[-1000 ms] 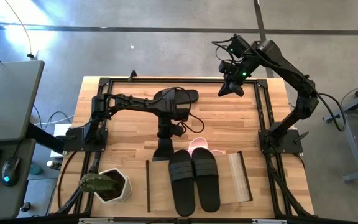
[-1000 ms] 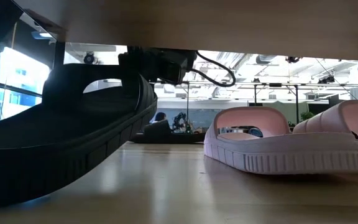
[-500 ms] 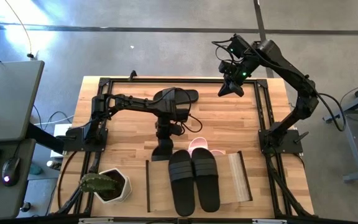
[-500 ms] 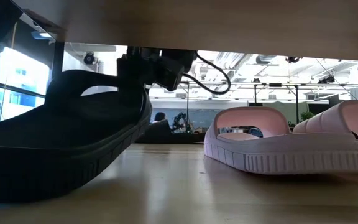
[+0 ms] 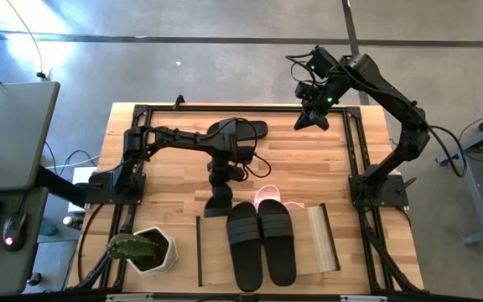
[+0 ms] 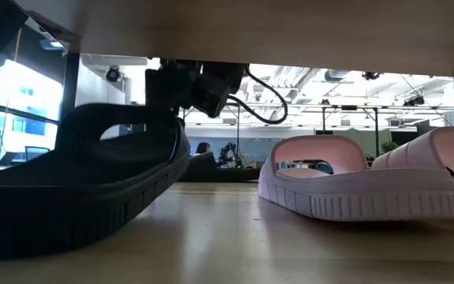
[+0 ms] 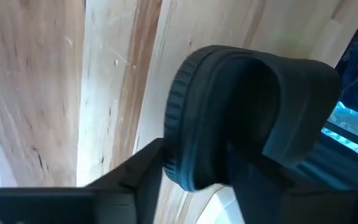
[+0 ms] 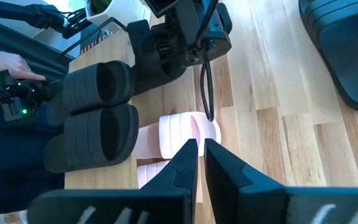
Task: Pick and place slides into the shelf
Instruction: Put the black slipper under the shelf
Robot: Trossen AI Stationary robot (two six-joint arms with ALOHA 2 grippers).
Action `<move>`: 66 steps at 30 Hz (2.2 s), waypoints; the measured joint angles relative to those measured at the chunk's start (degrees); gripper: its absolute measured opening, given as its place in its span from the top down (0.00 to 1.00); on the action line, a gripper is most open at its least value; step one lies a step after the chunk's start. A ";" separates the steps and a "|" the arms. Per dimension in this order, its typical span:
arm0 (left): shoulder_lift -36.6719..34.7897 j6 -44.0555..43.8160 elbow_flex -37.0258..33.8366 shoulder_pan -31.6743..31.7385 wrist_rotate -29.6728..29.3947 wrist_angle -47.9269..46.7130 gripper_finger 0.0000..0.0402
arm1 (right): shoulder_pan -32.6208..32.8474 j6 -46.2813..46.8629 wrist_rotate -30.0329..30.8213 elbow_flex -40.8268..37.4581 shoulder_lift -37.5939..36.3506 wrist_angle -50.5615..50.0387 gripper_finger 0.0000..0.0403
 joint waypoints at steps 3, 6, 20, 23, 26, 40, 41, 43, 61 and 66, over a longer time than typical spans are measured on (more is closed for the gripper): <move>0.00 0.85 0.00 0.00 0.38 -0.05 0.52 | 0.00 -0.02 0.00 0.00 0.00 -0.02 0.95; 0.00 1.39 0.10 0.14 0.96 -0.60 0.46 | 0.00 -0.02 0.00 0.00 0.00 0.11 0.95; -0.07 -0.66 1.01 2.88 -1.81 -3.01 0.42 | 0.00 -0.02 0.12 0.00 0.00 0.48 0.95; -0.07 -0.96 1.01 4.17 -1.88 -2.57 0.42 | 0.00 -0.02 0.19 0.00 0.00 0.86 0.95; -0.07 -1.52 1.01 5.25 -2.43 -0.20 0.42 | 0.00 -0.02 0.24 0.01 0.00 0.96 0.95; -0.05 -20.73 -1.40 5.64 -20.85 7.25 0.46 | 0.00 2.61 0.29 0.00 0.00 1.35 0.95; -0.05 -21.45 -2.16 5.62 -21.25 8.12 0.49 | 0.00 2.69 0.31 0.00 0.00 1.40 0.95; -0.04 -22.78 -3.82 5.62 -21.33 9.60 0.56 | 0.00 2.77 0.33 0.00 0.00 1.56 0.95; -0.04 -37.92 -7.17 -3.75 -31.59 19.92 0.96 | 0.00 3.19 0.55 0.00 0.00 4.11 0.95; -0.04 -40.68 -7.17 -5.90 -29.87 19.96 0.98 | 0.00 3.19 0.55 0.00 0.00 4.11 0.95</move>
